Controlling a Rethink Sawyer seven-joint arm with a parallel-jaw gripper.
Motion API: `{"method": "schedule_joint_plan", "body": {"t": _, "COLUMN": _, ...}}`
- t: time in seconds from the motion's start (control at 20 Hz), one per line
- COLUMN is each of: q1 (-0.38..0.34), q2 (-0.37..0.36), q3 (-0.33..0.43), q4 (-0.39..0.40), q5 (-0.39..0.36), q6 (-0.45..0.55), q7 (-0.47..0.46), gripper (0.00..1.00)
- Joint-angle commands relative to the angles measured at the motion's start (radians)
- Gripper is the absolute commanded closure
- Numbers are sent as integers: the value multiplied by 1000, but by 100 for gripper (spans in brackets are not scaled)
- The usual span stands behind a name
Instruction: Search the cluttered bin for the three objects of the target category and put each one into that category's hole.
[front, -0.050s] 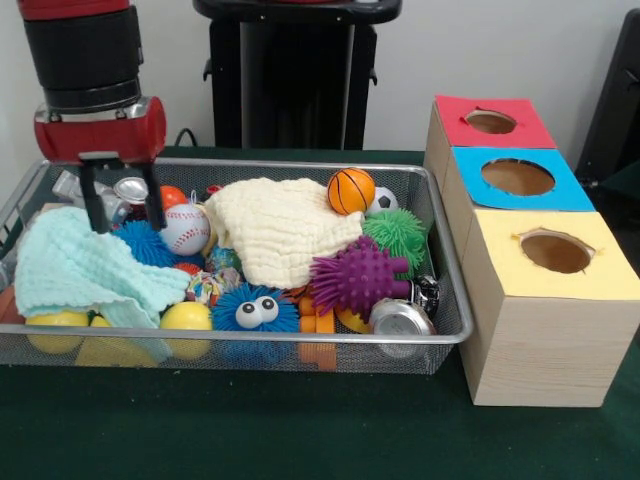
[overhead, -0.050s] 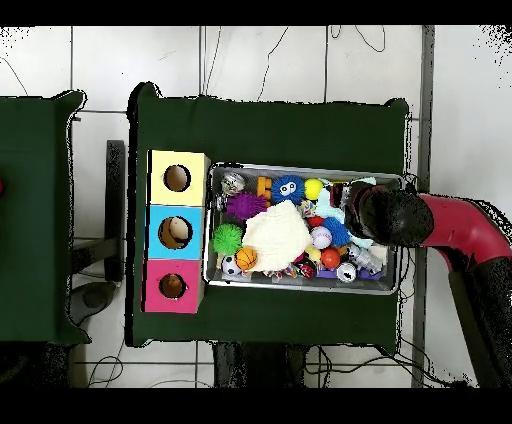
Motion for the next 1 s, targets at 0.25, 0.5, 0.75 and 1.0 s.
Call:
{"method": "schedule_joint_plan", "body": {"t": 0.25, "q1": -46, "q2": 177, "q3": 7, "q4": -115, "q5": -183, "q6": -12, "q7": -375, "gripper": 0}}
{"method": "schedule_joint_plan", "body": {"t": 0.5, "q1": -52, "q2": 183, "q3": -31, "q4": -88, "q5": -229, "q6": -11, "q7": -336, "gripper": 0}}
{"method": "schedule_joint_plan", "body": {"t": 0.75, "q1": -40, "q2": 187, "q3": -59, "q4": -51, "q5": -282, "q6": -39, "q7": -268, "gripper": 0}}
{"method": "schedule_joint_plan", "body": {"t": 1.0, "q1": 12, "q2": 195, "q3": -154, "q4": -19, "q5": -287, "q6": 12, "q7": -114, "gripper": 0}}
